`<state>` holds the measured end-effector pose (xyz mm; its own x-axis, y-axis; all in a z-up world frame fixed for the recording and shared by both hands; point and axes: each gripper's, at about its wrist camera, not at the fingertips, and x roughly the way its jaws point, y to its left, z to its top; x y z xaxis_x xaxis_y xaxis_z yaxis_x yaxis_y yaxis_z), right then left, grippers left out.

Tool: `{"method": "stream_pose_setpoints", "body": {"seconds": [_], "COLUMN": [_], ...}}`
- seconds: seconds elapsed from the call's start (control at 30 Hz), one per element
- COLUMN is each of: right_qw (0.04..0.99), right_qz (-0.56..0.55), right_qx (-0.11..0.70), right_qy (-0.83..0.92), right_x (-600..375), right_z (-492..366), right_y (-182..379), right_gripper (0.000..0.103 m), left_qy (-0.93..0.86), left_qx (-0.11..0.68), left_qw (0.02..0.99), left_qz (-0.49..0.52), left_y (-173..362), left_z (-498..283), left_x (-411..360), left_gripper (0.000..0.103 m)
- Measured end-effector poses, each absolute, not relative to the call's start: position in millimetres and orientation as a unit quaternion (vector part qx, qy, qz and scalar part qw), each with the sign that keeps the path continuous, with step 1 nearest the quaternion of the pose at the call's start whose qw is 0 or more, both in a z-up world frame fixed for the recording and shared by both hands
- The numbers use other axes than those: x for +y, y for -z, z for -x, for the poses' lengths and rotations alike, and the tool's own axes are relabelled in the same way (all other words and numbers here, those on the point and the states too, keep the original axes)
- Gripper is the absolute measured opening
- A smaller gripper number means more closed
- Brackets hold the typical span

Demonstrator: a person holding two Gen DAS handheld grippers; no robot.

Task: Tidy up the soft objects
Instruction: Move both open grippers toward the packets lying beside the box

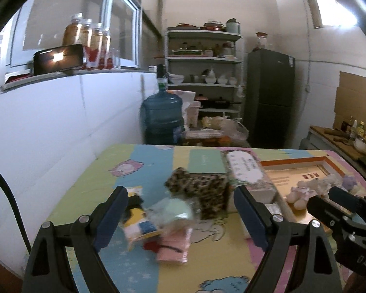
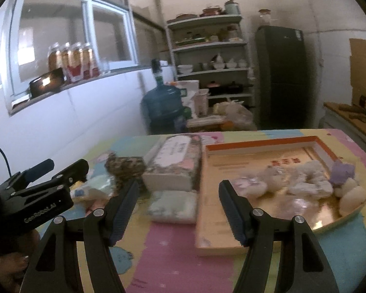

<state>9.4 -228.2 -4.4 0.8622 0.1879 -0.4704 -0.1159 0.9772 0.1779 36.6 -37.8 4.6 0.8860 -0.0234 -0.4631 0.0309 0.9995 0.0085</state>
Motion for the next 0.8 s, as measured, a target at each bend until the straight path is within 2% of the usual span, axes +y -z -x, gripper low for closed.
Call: {"method": "stream_pose_setpoints", "body": {"seconds": [0.8], "right_qw": [0.947], "right_qz": [-0.037], "right_qx": [0.286], "right_qy": [-0.139], "right_x": [-142.6], "right_z": [-30.0], "right_y": [24.3], "right_gripper": [0.070], "left_qy": [-0.031], "left_qx": [0.257], "left_qw": [0.965], "left_qz": [0.031], "left_y": [22.9], "left_z": [-31.8], "left_x": [54.8], "left_gripper": [0.089]}}
